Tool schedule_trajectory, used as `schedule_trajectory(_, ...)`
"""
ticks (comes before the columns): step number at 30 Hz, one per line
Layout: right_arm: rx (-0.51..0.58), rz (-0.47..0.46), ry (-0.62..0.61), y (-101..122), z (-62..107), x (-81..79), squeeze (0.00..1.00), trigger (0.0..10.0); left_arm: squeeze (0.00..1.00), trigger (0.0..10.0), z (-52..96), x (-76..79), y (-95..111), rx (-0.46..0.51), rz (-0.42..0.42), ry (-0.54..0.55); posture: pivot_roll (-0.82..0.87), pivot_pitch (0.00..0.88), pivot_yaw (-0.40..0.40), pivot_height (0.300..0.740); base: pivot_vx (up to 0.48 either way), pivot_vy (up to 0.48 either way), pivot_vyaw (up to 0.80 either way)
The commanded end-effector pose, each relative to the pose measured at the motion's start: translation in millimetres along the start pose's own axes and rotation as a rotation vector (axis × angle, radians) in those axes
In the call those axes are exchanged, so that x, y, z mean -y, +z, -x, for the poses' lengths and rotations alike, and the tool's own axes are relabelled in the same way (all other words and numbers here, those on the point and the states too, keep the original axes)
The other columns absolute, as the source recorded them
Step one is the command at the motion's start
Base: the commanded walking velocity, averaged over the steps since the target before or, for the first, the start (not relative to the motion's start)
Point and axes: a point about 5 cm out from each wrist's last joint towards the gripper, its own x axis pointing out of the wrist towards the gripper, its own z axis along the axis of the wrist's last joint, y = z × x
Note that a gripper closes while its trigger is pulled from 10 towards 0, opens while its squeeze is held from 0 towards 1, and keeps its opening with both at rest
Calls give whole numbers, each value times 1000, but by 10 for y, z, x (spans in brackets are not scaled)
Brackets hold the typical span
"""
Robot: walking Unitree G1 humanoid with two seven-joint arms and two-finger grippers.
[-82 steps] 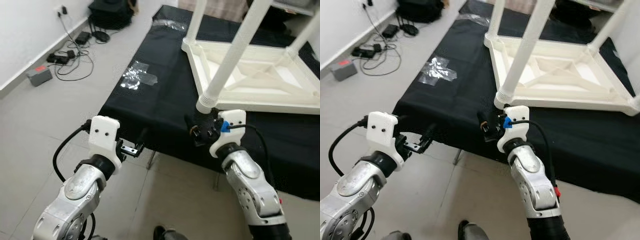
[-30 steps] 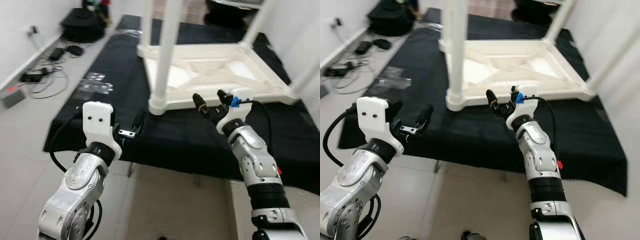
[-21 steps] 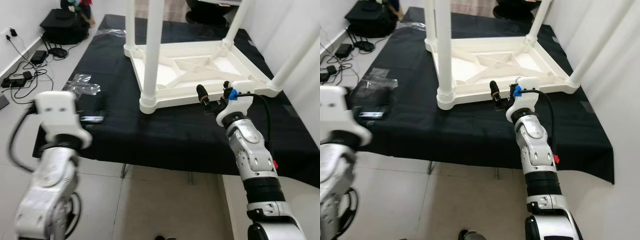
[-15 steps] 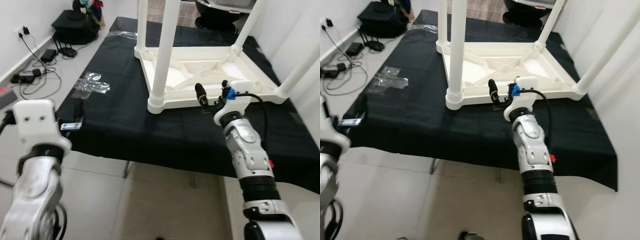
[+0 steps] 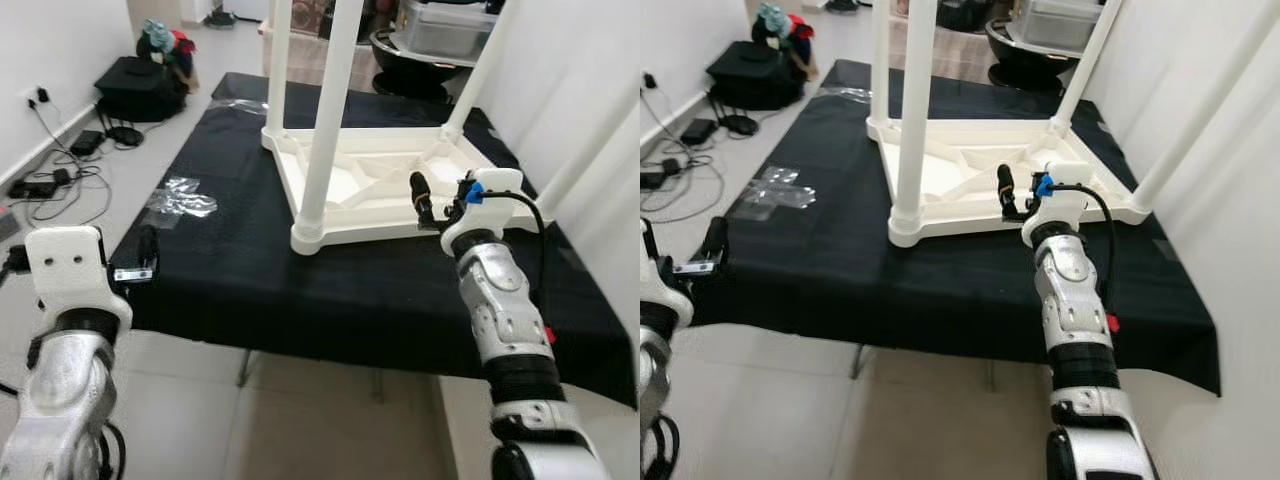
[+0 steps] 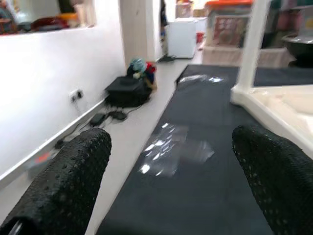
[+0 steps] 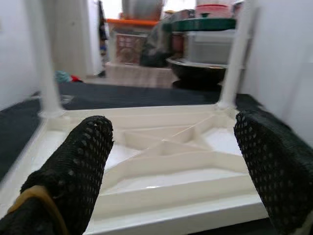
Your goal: Building children table
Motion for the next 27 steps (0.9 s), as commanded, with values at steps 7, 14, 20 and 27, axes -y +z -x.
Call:
schedule_trajectory(7, 3, 3, -27, 11, -21, 51, 0, 10000, 0, 10000, 0, 41, 10, -4, 11, -30, 83, 171, -129, 740, 291, 0, 0)
schedule_trajectory(14, 4, 4, -46, 21, -29, 83, 0, 10000, 0, 10000, -16, 61, 23, -10, 15, -30, 85, 174, -128, 740, 215, 0, 0)
schedule_trajectory(20, -4, 11, -63, 12, -38, 126, 0, 10000, 0, 10000, -19, 85, 10, -17, 45, -34, 83, 176, -127, 740, 0, 0, 0)
schedule_trajectory(27, -10, -12, -51, 3, -46, 122, 0, 10000, 0, 10000, 11, 141, -15, -30, 58, -65, 82, 180, -125, 740, 0, 0, 0)
